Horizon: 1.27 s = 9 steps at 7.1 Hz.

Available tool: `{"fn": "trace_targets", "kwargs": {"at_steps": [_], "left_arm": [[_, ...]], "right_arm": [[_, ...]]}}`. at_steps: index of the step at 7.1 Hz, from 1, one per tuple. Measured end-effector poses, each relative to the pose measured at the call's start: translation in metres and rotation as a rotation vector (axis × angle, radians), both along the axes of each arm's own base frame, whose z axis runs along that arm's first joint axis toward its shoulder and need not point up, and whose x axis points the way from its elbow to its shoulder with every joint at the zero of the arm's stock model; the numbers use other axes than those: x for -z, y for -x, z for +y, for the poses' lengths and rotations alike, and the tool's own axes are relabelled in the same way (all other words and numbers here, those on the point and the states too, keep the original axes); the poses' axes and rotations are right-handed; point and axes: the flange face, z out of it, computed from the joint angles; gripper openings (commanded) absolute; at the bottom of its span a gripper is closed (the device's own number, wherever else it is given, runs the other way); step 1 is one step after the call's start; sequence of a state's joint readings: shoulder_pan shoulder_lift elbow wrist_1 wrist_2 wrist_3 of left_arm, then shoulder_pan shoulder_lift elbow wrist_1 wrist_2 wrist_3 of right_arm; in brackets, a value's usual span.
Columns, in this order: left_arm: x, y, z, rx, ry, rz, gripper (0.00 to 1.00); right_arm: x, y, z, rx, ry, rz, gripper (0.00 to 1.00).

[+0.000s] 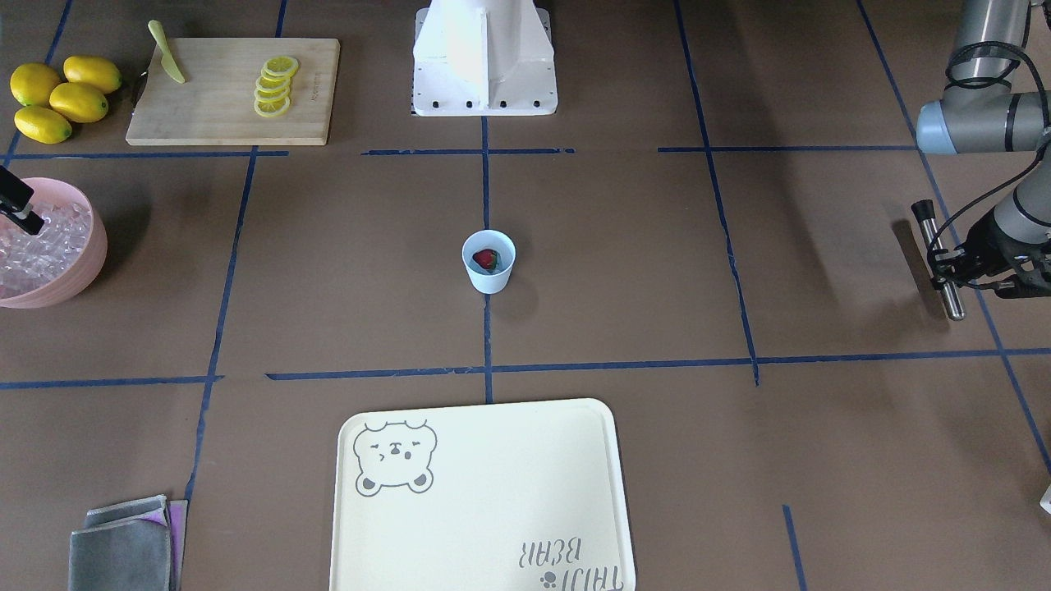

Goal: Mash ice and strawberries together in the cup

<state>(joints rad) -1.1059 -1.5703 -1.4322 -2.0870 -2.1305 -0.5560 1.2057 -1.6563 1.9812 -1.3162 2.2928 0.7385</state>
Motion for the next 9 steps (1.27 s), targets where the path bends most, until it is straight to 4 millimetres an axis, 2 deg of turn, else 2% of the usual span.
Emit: {"fn": "trace_targets", "kwargs": {"at_steps": [5,7,8,9], "left_arm": [[-0.0087,0.0037,0.007,-0.002,0.013,-0.008,0.03],[-0.0094,0.0038,0.0072,0.005,0.019,-0.009,0.09],[-0.0095,0.0038,0.0072,0.005,0.019,-0.009,0.63],[-0.0098,0.0035,0.0073,0.004,0.019,-0.009,0.79]], "right_arm": [[-0.0006,-0.0007,0.0005,-0.001,0.002,0.0,1.0],[-0.0007,-0.0005,0.0006,-0.001,0.002,0.001,1.0],[-0.0006,-0.0003,0.0006,0.0,0.002,0.001,1.0],[-0.0006,-0.0003,0.0006,0.0,0.002,0.001,1.0]]}}
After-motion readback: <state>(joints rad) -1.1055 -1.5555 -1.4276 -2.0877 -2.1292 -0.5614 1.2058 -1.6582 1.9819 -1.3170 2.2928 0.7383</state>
